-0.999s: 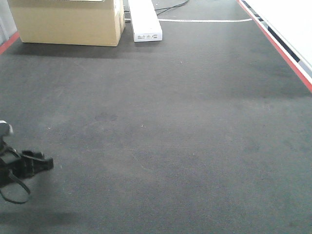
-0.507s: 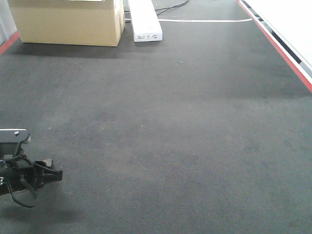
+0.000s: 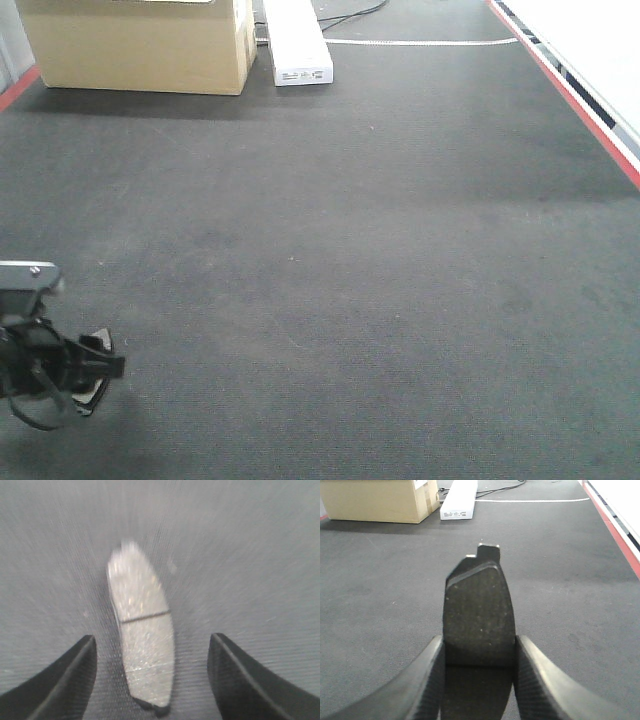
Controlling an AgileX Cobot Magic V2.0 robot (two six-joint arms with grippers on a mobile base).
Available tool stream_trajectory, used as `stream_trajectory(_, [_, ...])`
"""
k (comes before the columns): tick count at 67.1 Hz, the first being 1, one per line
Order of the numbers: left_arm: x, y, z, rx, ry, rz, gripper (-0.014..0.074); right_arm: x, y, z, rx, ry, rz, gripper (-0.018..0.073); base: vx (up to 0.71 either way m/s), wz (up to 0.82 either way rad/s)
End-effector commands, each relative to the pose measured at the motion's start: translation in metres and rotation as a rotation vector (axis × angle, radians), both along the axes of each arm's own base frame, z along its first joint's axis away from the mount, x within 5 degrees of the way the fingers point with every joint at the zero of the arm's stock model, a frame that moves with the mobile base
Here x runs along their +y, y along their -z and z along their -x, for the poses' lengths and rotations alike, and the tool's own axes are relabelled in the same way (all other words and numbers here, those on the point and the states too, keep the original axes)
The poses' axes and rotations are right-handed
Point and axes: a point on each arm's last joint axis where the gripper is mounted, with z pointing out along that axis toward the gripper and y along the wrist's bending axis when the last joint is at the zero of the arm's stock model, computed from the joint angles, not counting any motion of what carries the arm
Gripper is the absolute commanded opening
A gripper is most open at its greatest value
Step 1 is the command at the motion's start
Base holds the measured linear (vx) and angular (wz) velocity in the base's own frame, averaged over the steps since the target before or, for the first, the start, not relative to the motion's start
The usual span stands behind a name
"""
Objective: Move and align brake pads A on conveyor
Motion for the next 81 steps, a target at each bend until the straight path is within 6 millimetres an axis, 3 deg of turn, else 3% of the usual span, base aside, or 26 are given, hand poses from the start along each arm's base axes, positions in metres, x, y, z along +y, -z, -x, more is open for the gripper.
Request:
stream_trajectory(1, [-0.001, -0.041, 0.003, -0.172, -0.005, 0.029, 0.0426, 0.001, -0.017, -0.002, -0.114, -0.013, -0.009, -0.0004, 0.0, 0.0])
stream_trajectory(22, [0.004, -0.105, 0.057, -0.36, 0.004, 0.077, 0.0372, 0.001, -0.017, -0.002, -0.114, -0.013, -0.009, -0.0004, 0.0, 0.0])
stream_trajectory(40, [0.012, -0.142, 0.121, -0.581, 0.018, 0.107, 0.0372, 0.001, -0.017, -0.002, -0.114, -0.013, -0.009, -0.0004, 0.0, 0.0])
stream_trajectory(49, [0.016, -0.146, 0.155, -0.678, 0.03, 0.108, 0.0372, 0.001, -0.017, -0.002, -0.114, -0.013, -0.009, -0.0004, 0.0, 0.0])
stream_trajectory(57, [0.019, -0.137, 0.175, -0.718, 0.034, 0.106, 0.0372, 0.001, -0.017, -0.002, -0.114, -0.013, -0.009, -0.0004, 0.0, 0.0])
stream_trajectory(81, [0.021, -0.121, 0.196, -0.761, 0.035, 0.122, 0.0372, 0.001, -0.017, -0.002, -0.114, -0.013, -0.009, -0.0004, 0.0, 0.0])
